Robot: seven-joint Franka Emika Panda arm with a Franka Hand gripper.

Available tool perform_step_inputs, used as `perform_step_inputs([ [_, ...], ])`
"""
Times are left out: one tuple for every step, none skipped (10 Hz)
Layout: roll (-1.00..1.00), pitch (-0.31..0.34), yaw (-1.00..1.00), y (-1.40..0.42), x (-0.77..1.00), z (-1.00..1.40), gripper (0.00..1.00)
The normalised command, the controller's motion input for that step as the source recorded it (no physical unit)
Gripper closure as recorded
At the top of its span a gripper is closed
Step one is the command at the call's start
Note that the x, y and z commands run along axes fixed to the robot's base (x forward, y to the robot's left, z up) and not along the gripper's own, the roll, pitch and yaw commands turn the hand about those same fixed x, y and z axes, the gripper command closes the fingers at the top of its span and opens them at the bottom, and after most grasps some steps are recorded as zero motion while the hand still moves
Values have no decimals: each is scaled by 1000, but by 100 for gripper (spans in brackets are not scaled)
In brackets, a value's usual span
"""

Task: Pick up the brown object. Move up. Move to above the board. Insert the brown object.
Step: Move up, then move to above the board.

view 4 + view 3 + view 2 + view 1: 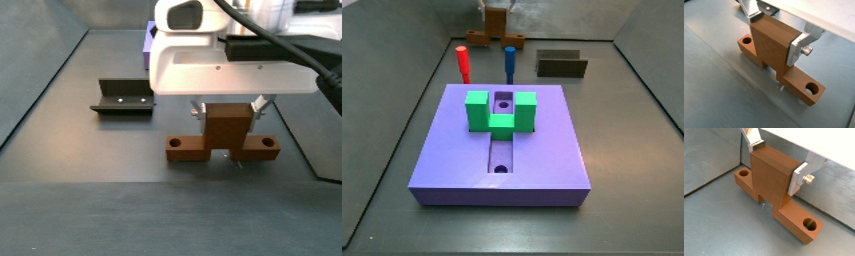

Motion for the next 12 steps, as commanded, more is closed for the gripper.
perform_step_inputs([
  [3, -3, -5, 8, 59, 860, 100],
  [11, 57, -5, -8, 5, 679, 100],
  [64, 69, 10, -2, 19, 258, 100],
  [0, 0, 0, 0, 0, 1400, 100],
  [-40, 6, -2, 2, -21, 1400, 100],
  [-15, 19, -2, -8, -68, 1400, 100],
  [14, 9, 1, -7, -19, 1400, 100],
  [-5, 35, 1, 6, 22, 1400, 100],
  [-9, 87, -3, 7, 15, 581, 100],
  [11, 74, 0, -4, 25, 195, 100],
  [-104, 159, 126, -1400, 136, 114, 100],
  [-82, 140, 118, -1400, 132, 123, 100],
])
